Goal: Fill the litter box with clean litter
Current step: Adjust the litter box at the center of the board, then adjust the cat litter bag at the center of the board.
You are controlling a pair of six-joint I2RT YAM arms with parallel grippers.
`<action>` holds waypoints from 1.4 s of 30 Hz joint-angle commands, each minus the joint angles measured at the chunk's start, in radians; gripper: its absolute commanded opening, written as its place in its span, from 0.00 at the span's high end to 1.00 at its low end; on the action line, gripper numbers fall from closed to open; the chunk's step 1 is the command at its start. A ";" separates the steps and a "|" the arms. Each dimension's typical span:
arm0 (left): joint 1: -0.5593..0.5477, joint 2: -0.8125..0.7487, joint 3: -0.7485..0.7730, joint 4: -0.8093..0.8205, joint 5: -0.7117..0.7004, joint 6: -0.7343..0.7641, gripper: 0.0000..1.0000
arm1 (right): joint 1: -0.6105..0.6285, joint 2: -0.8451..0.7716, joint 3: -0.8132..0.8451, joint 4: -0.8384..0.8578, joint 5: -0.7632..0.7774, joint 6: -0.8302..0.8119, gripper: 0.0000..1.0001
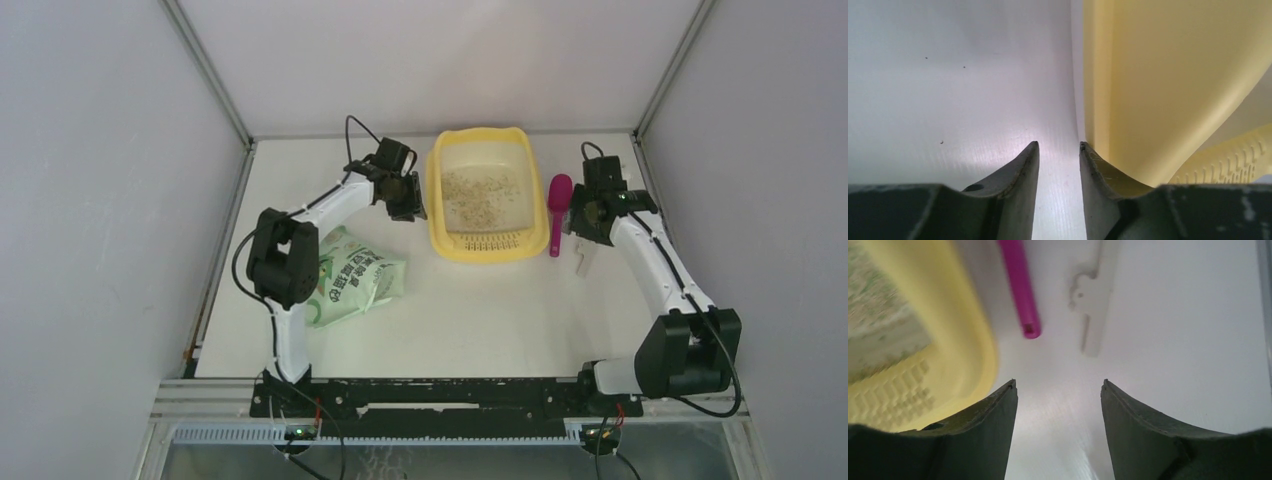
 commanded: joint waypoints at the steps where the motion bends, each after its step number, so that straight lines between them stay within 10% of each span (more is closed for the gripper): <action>1: 0.028 -0.117 -0.103 0.102 0.025 -0.016 0.56 | 0.161 -0.124 0.067 0.057 -0.067 -0.050 0.32; 10: 0.122 -0.519 -0.271 0.045 -0.158 -0.046 0.01 | 0.610 -0.232 0.023 0.203 -0.337 -0.304 0.34; 24: 0.411 -1.077 -0.529 -0.235 -0.269 -0.159 0.00 | 1.132 -0.047 -0.098 0.726 -0.341 -0.845 0.40; 42: 0.566 -1.305 -0.630 -0.378 -0.203 -0.114 0.00 | 1.324 0.357 0.183 0.762 -0.367 -0.999 0.39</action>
